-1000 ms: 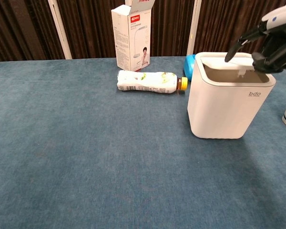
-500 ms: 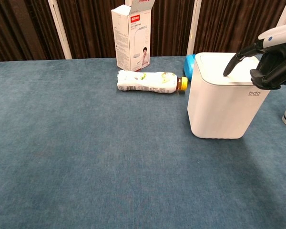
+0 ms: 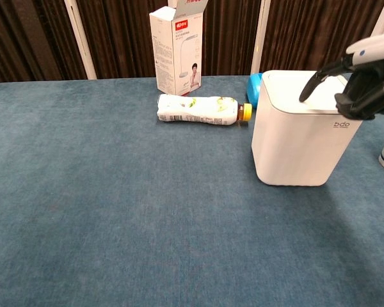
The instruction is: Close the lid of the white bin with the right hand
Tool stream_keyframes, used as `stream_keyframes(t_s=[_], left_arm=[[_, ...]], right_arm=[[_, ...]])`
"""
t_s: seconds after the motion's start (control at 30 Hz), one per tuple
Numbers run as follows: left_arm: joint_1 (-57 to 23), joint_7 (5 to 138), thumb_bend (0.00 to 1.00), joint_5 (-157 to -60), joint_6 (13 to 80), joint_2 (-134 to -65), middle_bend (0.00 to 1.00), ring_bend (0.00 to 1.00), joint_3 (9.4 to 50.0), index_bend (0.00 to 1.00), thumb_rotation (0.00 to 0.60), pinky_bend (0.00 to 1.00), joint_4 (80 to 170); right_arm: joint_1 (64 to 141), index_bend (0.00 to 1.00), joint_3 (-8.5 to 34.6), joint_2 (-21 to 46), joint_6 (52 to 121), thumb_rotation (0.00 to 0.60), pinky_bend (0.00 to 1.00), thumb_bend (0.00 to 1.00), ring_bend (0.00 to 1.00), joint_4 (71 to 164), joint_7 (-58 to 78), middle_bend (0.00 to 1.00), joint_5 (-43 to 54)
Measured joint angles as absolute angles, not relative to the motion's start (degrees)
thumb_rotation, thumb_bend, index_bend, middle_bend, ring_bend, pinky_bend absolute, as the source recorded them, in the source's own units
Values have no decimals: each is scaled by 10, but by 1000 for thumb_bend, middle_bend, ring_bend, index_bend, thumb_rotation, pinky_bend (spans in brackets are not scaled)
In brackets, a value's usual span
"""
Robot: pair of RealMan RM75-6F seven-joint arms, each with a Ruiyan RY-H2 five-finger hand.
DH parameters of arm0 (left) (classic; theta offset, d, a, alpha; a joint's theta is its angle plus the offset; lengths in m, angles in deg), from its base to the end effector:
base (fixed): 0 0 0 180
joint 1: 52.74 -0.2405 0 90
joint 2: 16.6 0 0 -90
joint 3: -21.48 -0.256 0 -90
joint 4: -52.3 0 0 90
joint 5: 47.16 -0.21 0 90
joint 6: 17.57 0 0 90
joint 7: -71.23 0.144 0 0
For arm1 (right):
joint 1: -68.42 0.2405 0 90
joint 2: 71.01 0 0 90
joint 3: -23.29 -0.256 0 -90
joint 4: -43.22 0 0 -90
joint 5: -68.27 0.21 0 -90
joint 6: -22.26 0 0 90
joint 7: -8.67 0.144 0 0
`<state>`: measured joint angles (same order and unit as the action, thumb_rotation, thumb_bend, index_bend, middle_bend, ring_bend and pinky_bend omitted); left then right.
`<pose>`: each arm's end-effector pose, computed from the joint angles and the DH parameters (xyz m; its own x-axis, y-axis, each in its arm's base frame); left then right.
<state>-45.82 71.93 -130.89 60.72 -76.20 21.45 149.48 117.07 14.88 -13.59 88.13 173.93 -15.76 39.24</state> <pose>-0.3100 0.1787 0.1562 0.3985 0.1567 0.9037 0.9152 -0.0035 -0.4030 -0.1102 -0.2824 0.1063 0.2094 -0.4526 0.8668 -0.9771 -0.0629 0.2032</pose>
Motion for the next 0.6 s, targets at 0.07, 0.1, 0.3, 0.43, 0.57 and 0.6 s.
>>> stream_keyframes(t_s=[0.07,0.1,0.3,0.43,0.57,0.6], left_arm=[[-458,719,0,-1308,607,-762,0,0,215,0,600,0,1494],[-458,719,0,-1308,607,-762,0,0,215,0,600,0,1494],[-459,721,0,-1306,609,-762,0,0,216,0,600,0,1492],[-460,725,0,-1308,613,-763,0,0,216,0,600,0,1490],[-461,731,0,-1308,615,-764,0,0,216,0,600,0,1488],[-462,734,0,-1307,616,-764,0,0,216,0,600,0,1488]], right_arm=[[1165,238,143,-142,895,600,828,776,848,1742,-153,812,372],[1161,233,142,-144,903,600,824,776,839,1743,-151,812,360],[1119,91,154,-150,962,600,597,663,565,1737,-147,570,242],[1064,0,188,-149,1005,600,187,359,73,1709,-140,112,137],[998,0,238,-143,1037,600,10,263,0,1654,-119,0,61],[984,0,249,-142,1042,600,0,257,0,1639,-111,0,47]])
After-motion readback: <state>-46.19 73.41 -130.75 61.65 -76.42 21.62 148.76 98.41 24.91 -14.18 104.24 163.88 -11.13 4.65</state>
